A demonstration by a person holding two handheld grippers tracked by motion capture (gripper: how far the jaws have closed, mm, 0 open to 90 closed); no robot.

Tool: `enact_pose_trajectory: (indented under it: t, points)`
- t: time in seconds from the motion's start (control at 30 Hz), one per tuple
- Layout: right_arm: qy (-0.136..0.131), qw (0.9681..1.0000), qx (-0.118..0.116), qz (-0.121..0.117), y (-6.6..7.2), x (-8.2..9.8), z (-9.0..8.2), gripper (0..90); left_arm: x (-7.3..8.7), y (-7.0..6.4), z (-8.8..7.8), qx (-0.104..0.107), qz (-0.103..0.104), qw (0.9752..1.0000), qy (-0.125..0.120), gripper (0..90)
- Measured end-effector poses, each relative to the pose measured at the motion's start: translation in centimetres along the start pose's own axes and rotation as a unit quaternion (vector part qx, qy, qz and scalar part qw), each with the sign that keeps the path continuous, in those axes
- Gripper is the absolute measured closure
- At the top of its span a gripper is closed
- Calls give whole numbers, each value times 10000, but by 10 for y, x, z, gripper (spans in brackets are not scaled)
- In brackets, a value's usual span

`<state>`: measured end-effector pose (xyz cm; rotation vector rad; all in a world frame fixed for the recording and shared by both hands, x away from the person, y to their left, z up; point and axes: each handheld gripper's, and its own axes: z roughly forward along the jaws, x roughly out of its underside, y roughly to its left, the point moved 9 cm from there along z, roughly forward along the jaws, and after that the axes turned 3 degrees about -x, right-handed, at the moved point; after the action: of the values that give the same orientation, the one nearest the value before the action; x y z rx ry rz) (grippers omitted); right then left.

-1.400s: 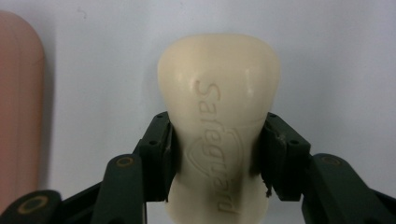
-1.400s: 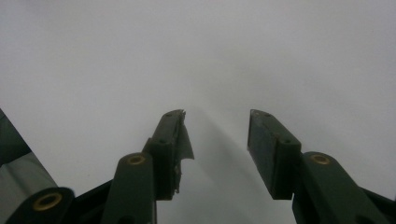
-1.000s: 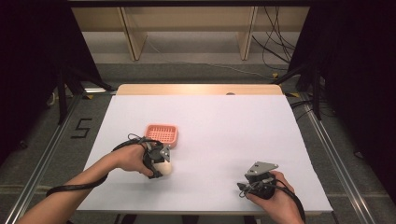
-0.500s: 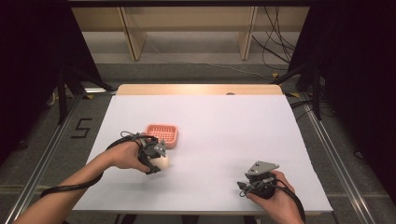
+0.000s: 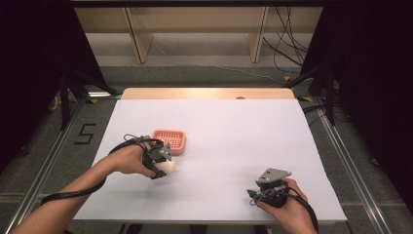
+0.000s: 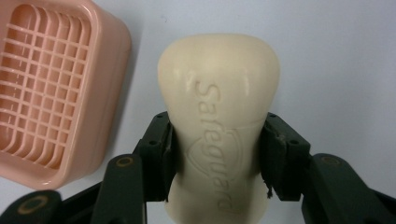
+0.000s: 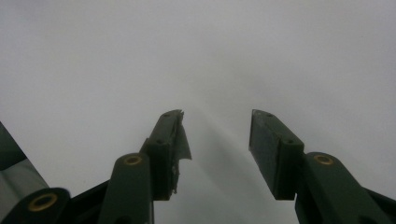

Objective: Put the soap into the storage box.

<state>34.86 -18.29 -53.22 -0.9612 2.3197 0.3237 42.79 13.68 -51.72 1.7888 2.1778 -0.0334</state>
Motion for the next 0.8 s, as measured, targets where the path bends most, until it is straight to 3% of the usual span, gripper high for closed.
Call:
enact_pose_trajectory:
  t: [0.17,0.27,0.8]
  points:
    - [-107,9999,-11,-95,-1,-2,2,545,-1,5,-4,-112,20,9999,2,499]
    - [-55,10000,35,7,0,-1,1,545,-1,8,-6,-156,45,9999,20,499]
    - [-109,9999,-10,-78,-1,-2,2,545,-1,16,-9,-329,167,9992,122,499]
